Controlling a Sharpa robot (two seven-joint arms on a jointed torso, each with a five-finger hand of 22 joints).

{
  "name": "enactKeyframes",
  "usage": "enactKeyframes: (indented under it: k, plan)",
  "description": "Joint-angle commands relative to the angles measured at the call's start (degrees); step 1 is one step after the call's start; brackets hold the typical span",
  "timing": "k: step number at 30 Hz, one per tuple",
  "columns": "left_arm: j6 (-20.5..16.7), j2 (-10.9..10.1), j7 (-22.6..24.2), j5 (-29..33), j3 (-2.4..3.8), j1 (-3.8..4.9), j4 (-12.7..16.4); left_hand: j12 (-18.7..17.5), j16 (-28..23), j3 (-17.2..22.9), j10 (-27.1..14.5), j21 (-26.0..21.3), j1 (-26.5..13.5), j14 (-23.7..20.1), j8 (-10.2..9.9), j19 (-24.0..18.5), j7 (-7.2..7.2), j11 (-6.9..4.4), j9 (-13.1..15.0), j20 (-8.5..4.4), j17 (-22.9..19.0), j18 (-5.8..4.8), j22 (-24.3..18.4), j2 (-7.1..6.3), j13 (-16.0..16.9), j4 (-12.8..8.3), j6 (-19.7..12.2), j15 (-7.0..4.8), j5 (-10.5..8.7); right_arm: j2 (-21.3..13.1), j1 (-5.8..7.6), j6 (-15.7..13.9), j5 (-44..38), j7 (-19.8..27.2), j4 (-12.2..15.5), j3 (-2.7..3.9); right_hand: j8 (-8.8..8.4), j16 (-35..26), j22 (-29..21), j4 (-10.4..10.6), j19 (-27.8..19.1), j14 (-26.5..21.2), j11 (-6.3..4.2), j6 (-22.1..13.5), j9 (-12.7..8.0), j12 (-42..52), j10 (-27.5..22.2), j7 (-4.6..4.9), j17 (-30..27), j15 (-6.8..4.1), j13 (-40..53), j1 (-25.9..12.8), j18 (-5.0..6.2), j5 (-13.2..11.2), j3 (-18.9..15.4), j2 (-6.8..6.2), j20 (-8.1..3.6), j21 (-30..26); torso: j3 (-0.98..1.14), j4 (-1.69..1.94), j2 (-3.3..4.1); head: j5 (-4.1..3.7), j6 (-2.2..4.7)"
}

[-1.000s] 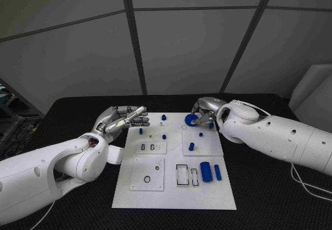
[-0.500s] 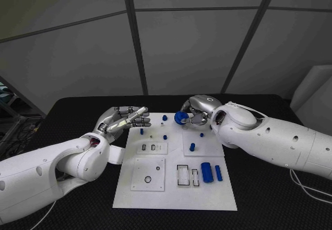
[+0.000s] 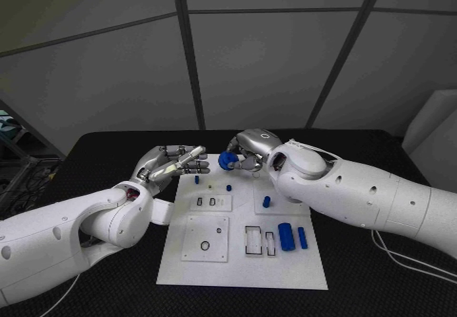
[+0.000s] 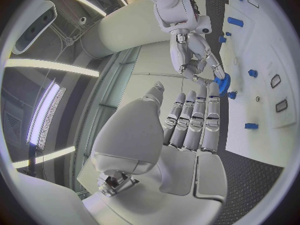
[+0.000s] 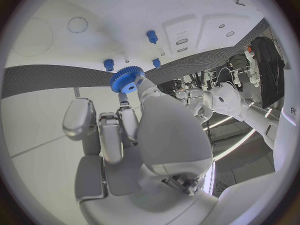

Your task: Assemble the parts on the task board

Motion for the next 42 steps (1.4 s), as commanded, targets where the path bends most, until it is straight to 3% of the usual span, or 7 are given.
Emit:
enactKeyframes:
  k: [1,17,22,33,36,37,42]
  plan:
    - [0.9,0.2,0.4,-0.3,0.05,0.09,0.0,-0.3,-0.3,0.0,-0.1,-0.2,-0.2,-0.1,-0.2,0.2,1.14,0.21,0.0,0.08,0.0,-1.04,0.0,0.52,0.0,-0.4,-0.1,0.05,-0.18,1.0,0.11,-0.5,-1.5,0.7,-1.1,-0.01,0.07,0.3,0.1,0.0,0.3,5.6,0.06,0.5,0.0,0.0,0.3,0.07,13.3,-0.36,0.5,-0.1,-1.08,0.2,0.5,-0.44,0.01,0.3,0.01,0.03,0.07,-0.1,-0.02]
    - [0.7,0.3,0.6,-0.3,0.06,0.1,0.1,-0.3,-0.3,0.0,-0.1,-0.2,-0.2,-0.1,-0.2,0.2,1.14,0.21,0.0,0.08,0.0,-1.04,0.0,0.52,0.0,-0.4,-0.1,0.05,-0.18,4.9,0.09,3.6,-1.9,0.1,-5.9,-0.72,-0.26,0.3,0.0,0.1,0.2,5.6,0.15,0.3,-0.1,-0.2,0.1,0.16,13.3,-0.31,0.3,-0.3,-1.06,0.1,0.6,-0.7,0.03,0.3,0.13,-0.1,0.01,0.38,-0.43]
    - [0.7,0.3,0.6,-0.3,0.06,0.1,0.1,-0.3,-0.3,0.0,-0.1,-0.2,-0.2,-0.1,-0.2,0.2,1.14,0.21,0.0,0.08,0.0,-1.04,0.0,0.52,0.0,-0.4,-0.1,0.05,-0.18,5.4,0.08,4.8,-1.9,0.0,-6.6,-1.22,-0.3,0.3,0.0,0.1,0.2,5.6,0.16,0.3,-0.1,-0.2,0.1,0.17,13.3,-0.3,0.3,-0.4,-1.06,0.0,0.6,-0.73,0.04,0.2,0.14,-0.11,-0.02,0.48,-0.58]
    - [0.6,0.3,0.6,-0.3,0.06,0.1,0.1,-0.3,-0.3,0.0,-0.1,-0.2,-0.1,-0.1,-0.2,0.2,1.12,0.21,0.0,0.08,0.1,-1.04,-0.1,0.5,0.0,-0.5,0.0,0.06,-0.19,6.0,0.07,6.6,-1.9,-0.1,-7.3,-1.52,-0.6,0.3,-0.1,0.2,0.1,5.6,0.24,0.1,-0.2,-0.3,0.0,0.26,13.3,-0.22,0.3,-0.8,-1.05,-0.3,0.7,-0.99,0.1,0.2,0.15,-0.13,0.0,0.56,-0.82]
    - [0.6,0.3,0.6,-0.3,0.06,0.1,0.1,-0.3,-0.3,0.0,-0.1,-0.2,-0.1,-0.1,-0.2,0.2,1.12,0.21,0.0,0.08,0.1,-1.04,-0.1,0.5,0.0,-0.5,0.0,0.06,-0.19,6.2,0.07,6.8,-1.9,-0.2,-7.6,-1.54,-1.28,0.3,-0.2,0.2,0.0,5.6,0.42,-0.7,-0.5,-0.6,-0.3,0.47,13.4,-0.09,0.0,-1.1,-1.04,-0.8,0.7,-1.26,0.19,0.1,0.13,-0.11,0.0,0.56,-0.83]
    - [0.6,0.3,0.6,-0.3,0.06,0.1,0.1,-0.3,-0.3,0.0,-0.1,-0.2,-0.1,-0.1,-0.2,0.2,1.12,0.21,0.0,0.08,0.1,-1.04,-0.1,0.5,0.0,-0.5,0.0,0.06,-0.19,6.3,0.06,7.0,-1.9,-0.3,-7.8,-1.55,-2.58,0.3,-0.2,0.2,-0.1,5.6,0.79,-2.9,-1.0,-1.0,-0.8,0.91,13.5,0.18,-0.4,-1.2,-1.04,-1.1,0.8,-1.57,0.35,0.1,0.13,-0.13,-0.01,0.59,-0.83]
    - [0.6,0.3,0.5,-0.3,0.06,0.1,0.1,-0.3,-0.3,0.0,-0.1,-0.2,-0.1,-0.1,-0.2,0.2,1.12,0.21,0.0,0.08,0.1,-1.04,-0.1,0.5,0.0,-0.5,0.0,0.06,-0.19,6.6,0.06,7.7,-1.9,-0.3,-8.4,-1.59,-4.97,0.3,-0.5,0.8,-0.3,5.6,1.5,-7.2,-1.7,-1.8,-1.8,1.58,13.5,0.84,-1.3,-2.5,-0.98,-2.4,0.4,-2.8,1.0,-0.1,0.15,-0.15,-0.02,0.63,-0.86]
